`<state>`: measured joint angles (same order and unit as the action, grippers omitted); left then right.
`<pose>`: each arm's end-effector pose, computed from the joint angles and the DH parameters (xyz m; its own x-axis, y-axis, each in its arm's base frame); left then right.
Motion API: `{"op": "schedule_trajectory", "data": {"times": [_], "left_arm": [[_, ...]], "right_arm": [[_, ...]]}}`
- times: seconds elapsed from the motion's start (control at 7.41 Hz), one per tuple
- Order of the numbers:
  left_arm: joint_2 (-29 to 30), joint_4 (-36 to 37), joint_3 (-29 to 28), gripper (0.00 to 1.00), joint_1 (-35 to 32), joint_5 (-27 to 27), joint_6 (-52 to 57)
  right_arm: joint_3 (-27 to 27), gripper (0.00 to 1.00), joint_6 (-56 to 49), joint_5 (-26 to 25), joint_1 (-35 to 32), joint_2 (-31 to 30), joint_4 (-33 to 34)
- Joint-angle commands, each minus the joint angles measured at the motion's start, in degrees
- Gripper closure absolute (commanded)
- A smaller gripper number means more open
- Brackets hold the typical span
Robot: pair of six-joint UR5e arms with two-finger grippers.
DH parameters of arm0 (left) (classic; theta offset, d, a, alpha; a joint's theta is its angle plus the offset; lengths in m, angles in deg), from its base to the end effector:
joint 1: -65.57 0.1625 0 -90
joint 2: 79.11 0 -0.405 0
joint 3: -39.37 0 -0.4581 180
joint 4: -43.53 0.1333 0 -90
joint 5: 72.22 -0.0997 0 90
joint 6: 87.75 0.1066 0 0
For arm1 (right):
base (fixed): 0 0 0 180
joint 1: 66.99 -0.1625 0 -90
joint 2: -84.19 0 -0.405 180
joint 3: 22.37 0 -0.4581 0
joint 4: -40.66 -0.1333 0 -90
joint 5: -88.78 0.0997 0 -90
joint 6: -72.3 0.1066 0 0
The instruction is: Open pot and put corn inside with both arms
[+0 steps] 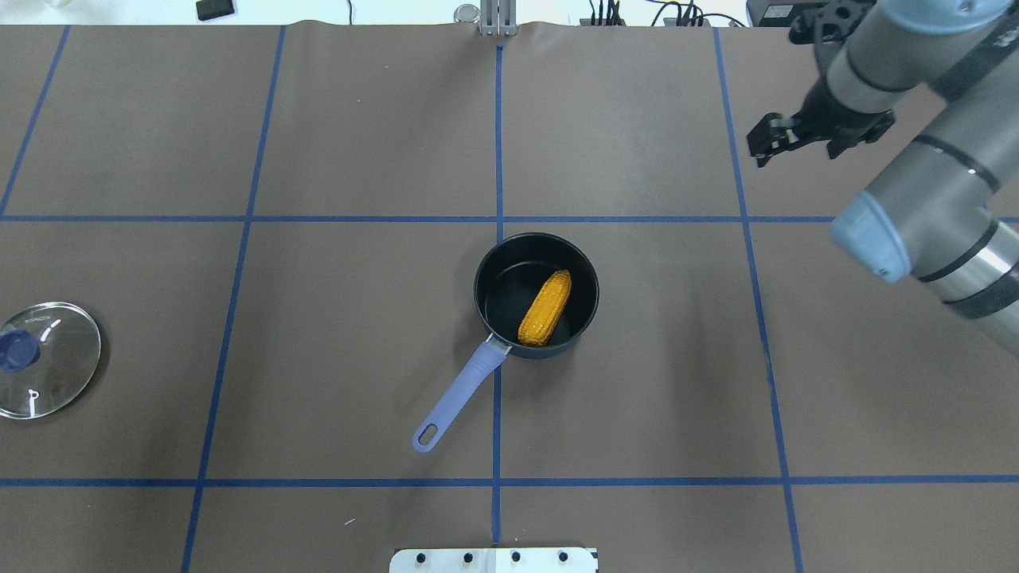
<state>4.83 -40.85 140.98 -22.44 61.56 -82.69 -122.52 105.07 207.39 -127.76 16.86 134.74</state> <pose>-0.0417 -0.5146 0.5980 0.7157 0.1123 -0.6893 -0.0982 0.9934 0.0598 -0.2571 -0.6279 0.3220 0.7814 -0.1153 0.6133 0.0062 0.9842 0.1771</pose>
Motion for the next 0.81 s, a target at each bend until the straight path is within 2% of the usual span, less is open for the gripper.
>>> {"op": "schedule_trajectory", "data": {"times": [0.0, 0.27, 0.54, 0.67], "left_arm": [[-0.18, 1.14, 0.95, 0.02, -0.32, 0.26, 5.39], [-2.10, 1.06, 3.14, 0.02, -0.75, -0.09, 5.40], [-3.43, 0.97, 4.56, 0.02, -0.58, -0.18, 5.40], [-3.52, 0.97, 4.48, 0.02, -0.67, -0.18, 5.40]], "right_arm": [[3.37, 0.00, -15.93, 4.86, -10.47, -5.14, -0.48], [3.55, 0.00, -31.37, 11.87, -19.78, -13.29, -0.48], [1.90, 0.00, -34.52, 13.74, -27.18, -22.96, -0.57], [1.45, 0.00, -34.61, 13.92, -29.47, -25.54, -0.66]]}}
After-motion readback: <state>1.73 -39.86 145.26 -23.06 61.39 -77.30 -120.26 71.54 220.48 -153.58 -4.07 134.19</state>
